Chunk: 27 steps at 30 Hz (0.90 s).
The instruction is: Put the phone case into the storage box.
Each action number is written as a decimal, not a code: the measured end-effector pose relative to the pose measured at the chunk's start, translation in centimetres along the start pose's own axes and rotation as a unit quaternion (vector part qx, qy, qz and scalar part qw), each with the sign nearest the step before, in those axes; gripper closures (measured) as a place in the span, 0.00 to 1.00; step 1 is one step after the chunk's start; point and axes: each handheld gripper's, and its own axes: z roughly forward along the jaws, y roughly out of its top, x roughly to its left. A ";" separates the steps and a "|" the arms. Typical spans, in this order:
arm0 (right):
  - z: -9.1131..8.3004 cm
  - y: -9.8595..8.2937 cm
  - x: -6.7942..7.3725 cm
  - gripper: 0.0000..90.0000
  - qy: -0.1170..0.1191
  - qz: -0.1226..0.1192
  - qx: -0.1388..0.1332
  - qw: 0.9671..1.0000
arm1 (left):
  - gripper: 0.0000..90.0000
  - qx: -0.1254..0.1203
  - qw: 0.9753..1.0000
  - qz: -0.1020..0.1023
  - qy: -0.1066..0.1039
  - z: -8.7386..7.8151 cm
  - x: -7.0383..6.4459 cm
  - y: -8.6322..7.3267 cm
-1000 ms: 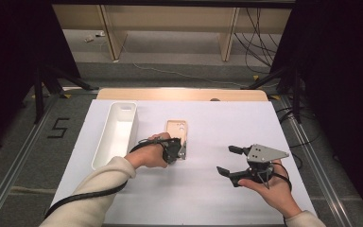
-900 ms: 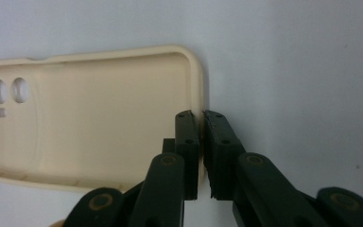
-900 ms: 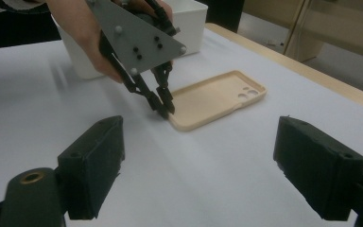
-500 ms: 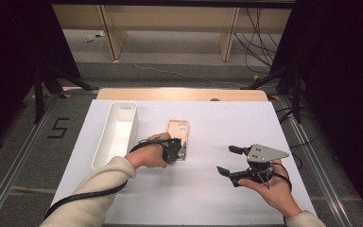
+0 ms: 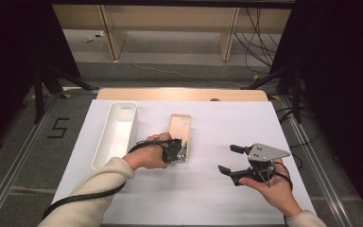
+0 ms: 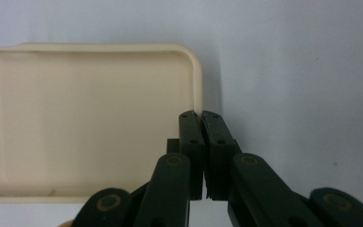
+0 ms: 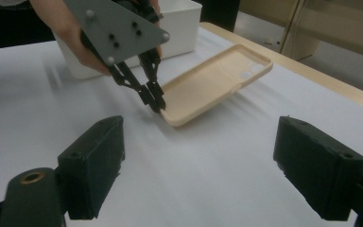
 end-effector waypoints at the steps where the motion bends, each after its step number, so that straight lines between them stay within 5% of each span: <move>1: 0.0 0.0 -0.1 0.20 -0.002 0.002 0.000 1.000 | 0.97 0.001 1.000 -0.001 -0.001 -0.3 -0.1 0.1; 14: 0.7 0.4 -1.2 0.22 -0.012 0.029 -0.002 1.000 | 0.97 -0.020 0.999 0.021 0.018 -3.0 -2.0 1.6; 27: 3.9 2.3 -2.7 0.26 -0.007 0.059 0.001 0.998 | 0.97 -0.033 0.997 0.060 0.025 -5.0 -3.9 3.8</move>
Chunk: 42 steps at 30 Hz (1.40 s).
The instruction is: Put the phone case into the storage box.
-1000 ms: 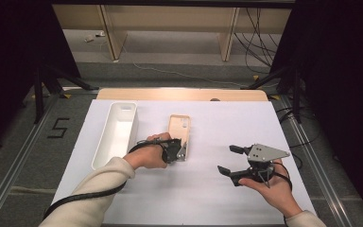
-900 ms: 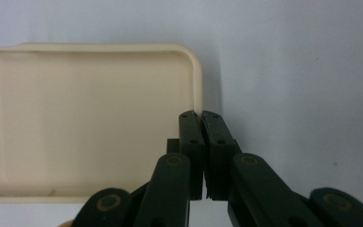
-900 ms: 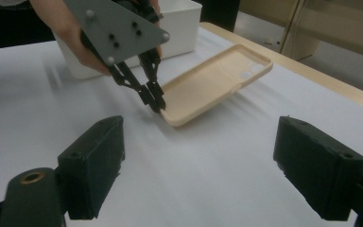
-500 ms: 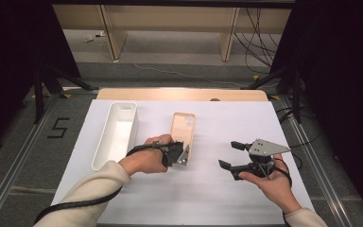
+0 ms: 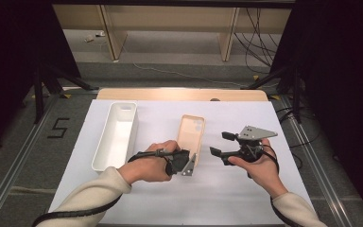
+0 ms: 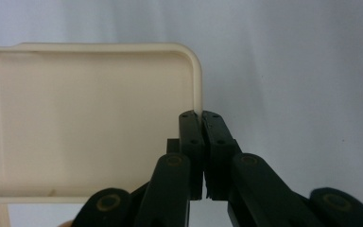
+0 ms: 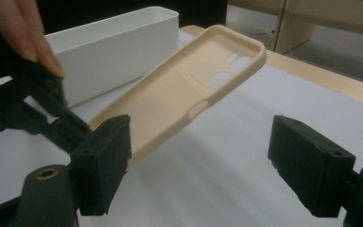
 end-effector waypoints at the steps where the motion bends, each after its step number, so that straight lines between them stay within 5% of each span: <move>1: 0.4 0.1 0.0 0.26 0.001 0.002 0.004 1.000 | 0.97 -0.002 1.000 0.001 0.000 -0.1 -0.1 0.2; 2: 0.7 0.2 -0.1 0.27 0.003 0.003 0.005 1.000 | 0.97 -0.008 1.000 0.014 0.002 -0.1 0.0 0.4; 16: 3.2 0.4 -0.7 0.41 0.025 0.031 0.020 0.999 | 0.97 -0.011 1.000 0.026 0.002 -0.2 -0.7 1.6; 33: 2.7 0.5 -1.0 0.69 0.037 0.055 -0.005 0.998 | 0.97 -0.013 0.999 0.045 0.007 0.5 -0.9 1.5; 42: 2.2 0.6 -1.0 0.83 0.060 0.106 -0.022 0.992 | 0.97 -0.013 0.999 0.045 0.013 1.1 -0.7 1.5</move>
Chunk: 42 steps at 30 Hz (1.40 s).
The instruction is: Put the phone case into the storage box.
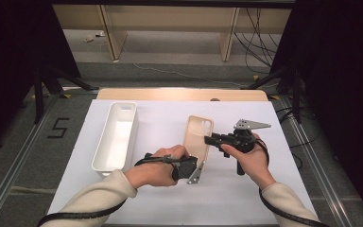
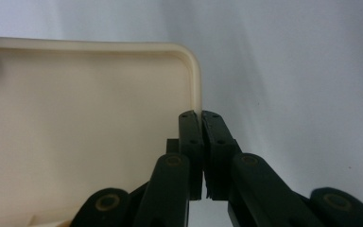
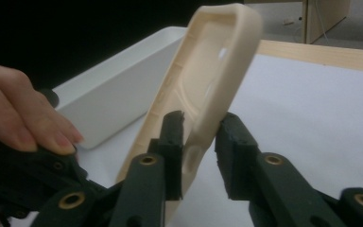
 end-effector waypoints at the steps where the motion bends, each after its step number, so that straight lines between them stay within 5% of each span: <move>1: 0.0 0.0 0.0 0.86 0.004 0.007 -0.006 1.000 | 0.97 -0.001 1.000 -0.002 0.000 0.1 0.0 0.0; 6: -0.2 0.1 0.4 0.90 0.026 0.047 -0.022 0.998 | 0.96 -0.005 1.000 -0.004 0.009 0.2 0.1 0.0; 11: -0.6 0.6 1.2 0.90 0.030 0.036 -0.030 0.998 | 0.88 -0.025 0.999 -0.017 0.022 -0.1 -0.2 -0.2; 20: -1.1 1.0 1.5 0.90 0.010 0.011 -0.045 0.999 | 0.48 -0.107 0.990 -0.086 0.043 -1.8 -1.1 -1.4; 21: -1.1 1.0 1.6 0.90 0.008 0.009 -0.045 0.999 | 0.45 -0.125 0.985 -0.108 0.047 -2.0 -1.4 -1.7; 24: -1.3 1.1 1.6 0.90 0.002 -0.003 -0.047 0.999 | 0.35 -0.144 0.978 -0.141 0.060 -2.6 -1.9 -2.7; 28: -1.4 1.1 1.8 0.90 -0.004 -0.016 -0.047 0.999 | 0.28 -0.180 0.963 -0.190 0.065 -2.9 -2.7 -4.0; 31: -1.4 1.2 1.9 0.90 -0.005 -0.022 -0.047 0.999 | 0.25 -0.202 0.958 -0.192 0.061 -3.0 -2.9 -4.9; 32: -1.4 1.2 1.9 0.90 -0.007 -0.026 -0.047 0.999 | 0.24 -0.189 0.951 -0.233 0.076 -3.3 -3.4 -5.3; 34: -1.5 1.2 2.0 0.90 -0.008 -0.033 -0.049 0.998 | 0.24 -0.195 0.945 -0.249 0.079 -3.4 -3.7 -5.8; 42: -2.2 1.1 2.5 0.90 -0.007 -0.080 -0.056 0.995 | 0.24 -0.224 0.916 -0.322 0.088 -3.6 -4.5 -7.9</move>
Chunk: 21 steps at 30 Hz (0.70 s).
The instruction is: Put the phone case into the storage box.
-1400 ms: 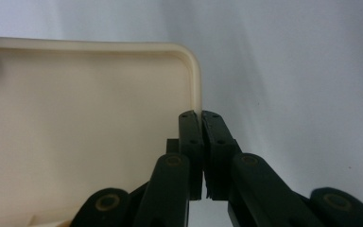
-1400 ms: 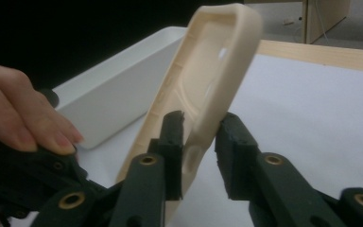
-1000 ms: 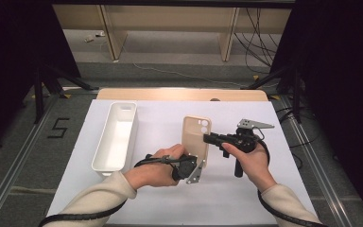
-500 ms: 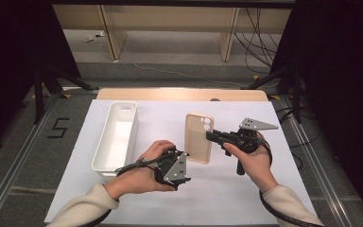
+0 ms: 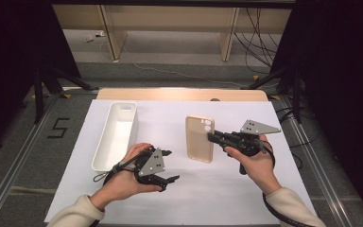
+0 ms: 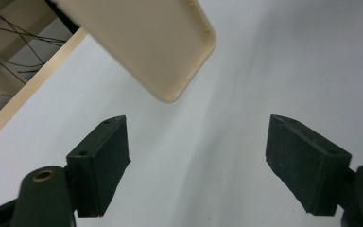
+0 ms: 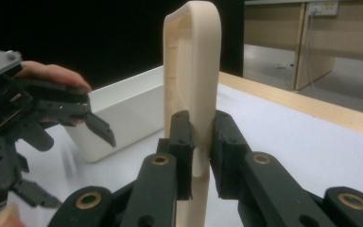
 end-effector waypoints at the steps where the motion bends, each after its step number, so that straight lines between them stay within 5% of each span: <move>1: -0.2 0.0 0.0 0.90 -0.001 -0.005 -0.001 1.000 | 0.24 -0.003 1.000 -0.006 0.002 -0.1 0.1 -0.1; 14: -1.4 -0.3 0.5 0.90 0.013 -0.021 -0.021 0.999 | 0.26 -0.040 0.995 -0.068 0.054 -0.7 1.1 -0.4; 21: -2.1 -0.7 0.8 0.90 0.012 -0.024 -0.029 0.999 | 0.26 -0.052 0.993 -0.091 0.058 -0.8 1.3 -0.4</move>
